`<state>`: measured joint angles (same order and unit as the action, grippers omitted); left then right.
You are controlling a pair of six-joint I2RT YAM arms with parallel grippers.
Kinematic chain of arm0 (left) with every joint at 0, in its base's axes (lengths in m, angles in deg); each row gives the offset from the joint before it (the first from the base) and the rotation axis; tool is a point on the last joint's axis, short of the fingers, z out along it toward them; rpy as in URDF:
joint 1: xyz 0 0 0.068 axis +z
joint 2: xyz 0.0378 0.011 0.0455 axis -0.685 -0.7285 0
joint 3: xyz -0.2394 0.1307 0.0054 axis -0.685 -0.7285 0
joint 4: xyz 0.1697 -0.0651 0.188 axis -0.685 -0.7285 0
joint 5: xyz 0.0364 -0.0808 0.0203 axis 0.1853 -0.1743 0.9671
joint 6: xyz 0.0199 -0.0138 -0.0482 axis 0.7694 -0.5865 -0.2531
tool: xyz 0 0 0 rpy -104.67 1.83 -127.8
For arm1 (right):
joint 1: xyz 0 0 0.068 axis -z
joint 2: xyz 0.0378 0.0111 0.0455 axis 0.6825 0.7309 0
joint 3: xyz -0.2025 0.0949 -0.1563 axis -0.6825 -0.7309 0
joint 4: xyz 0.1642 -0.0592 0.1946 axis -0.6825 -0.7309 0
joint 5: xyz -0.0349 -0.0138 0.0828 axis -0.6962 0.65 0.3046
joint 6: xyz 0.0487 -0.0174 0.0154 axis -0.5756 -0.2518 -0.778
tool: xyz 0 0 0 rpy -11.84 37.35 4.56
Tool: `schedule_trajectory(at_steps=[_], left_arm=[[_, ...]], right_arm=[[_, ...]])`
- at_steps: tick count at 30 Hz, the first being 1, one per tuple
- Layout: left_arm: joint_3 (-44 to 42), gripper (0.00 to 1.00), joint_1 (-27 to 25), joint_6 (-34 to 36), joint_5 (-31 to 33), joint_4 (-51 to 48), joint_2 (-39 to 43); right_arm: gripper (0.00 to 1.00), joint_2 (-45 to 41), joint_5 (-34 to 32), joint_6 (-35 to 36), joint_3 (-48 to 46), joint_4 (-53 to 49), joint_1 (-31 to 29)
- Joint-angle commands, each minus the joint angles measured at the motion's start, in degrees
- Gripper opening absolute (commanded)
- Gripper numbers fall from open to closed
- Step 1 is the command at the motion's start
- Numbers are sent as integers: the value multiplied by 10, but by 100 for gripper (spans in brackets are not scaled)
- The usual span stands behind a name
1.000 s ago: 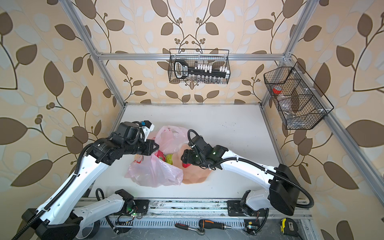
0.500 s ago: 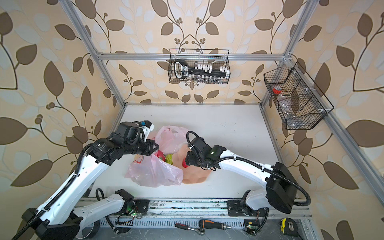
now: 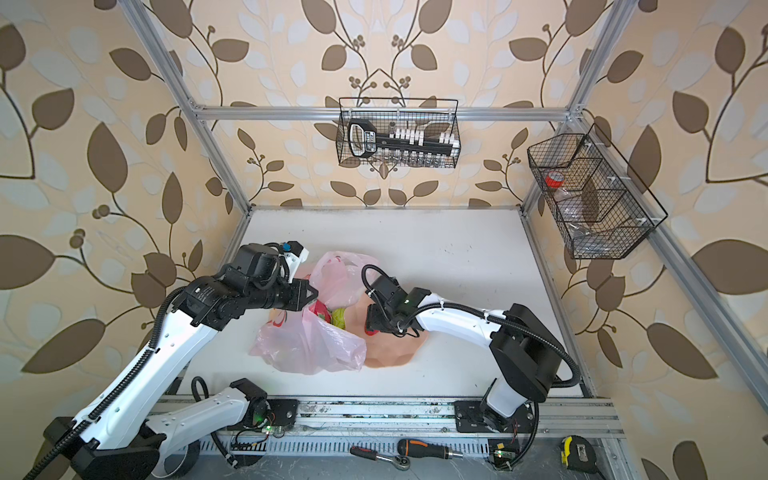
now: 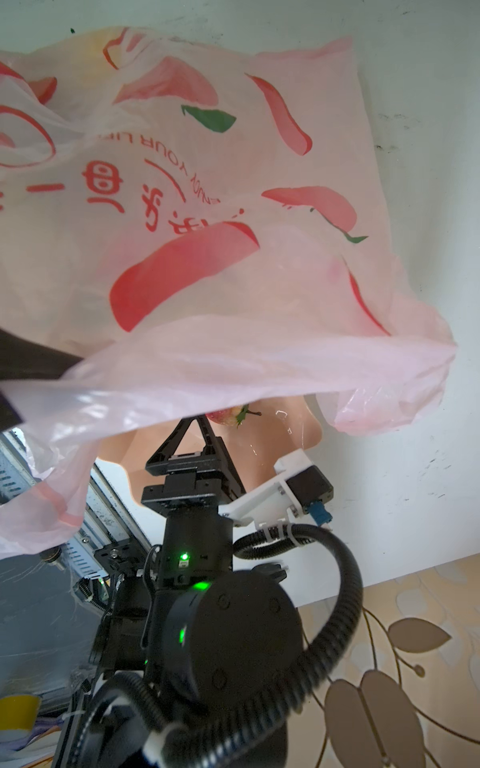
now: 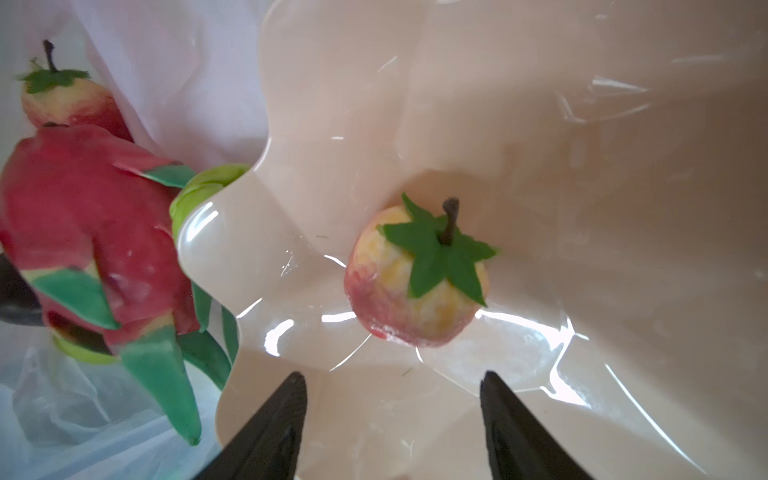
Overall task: Place the fruits into the plastic bag
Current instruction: 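Grasp the red-yellow peach on the plate with the right gripper and lift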
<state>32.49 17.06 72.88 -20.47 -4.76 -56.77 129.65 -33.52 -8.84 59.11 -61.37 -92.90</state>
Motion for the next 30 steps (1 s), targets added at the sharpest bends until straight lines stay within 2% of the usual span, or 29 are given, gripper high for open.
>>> schedule_trajectory(at_steps=[1,13,21,30], left_arm=[[-6,0,2,6,-4,-2,8],[-7,0,2,7,-4,-2,8],[-3,0,2,7,-4,-2,3],[-1,0,2,7,-5,-1,-1]], right_arm=[[66,30,7,13,32,5,6],[65,81,10,17,42,15,9],[55,89,12,21,39,19,11],[45,52,6,25,32,14,13]])
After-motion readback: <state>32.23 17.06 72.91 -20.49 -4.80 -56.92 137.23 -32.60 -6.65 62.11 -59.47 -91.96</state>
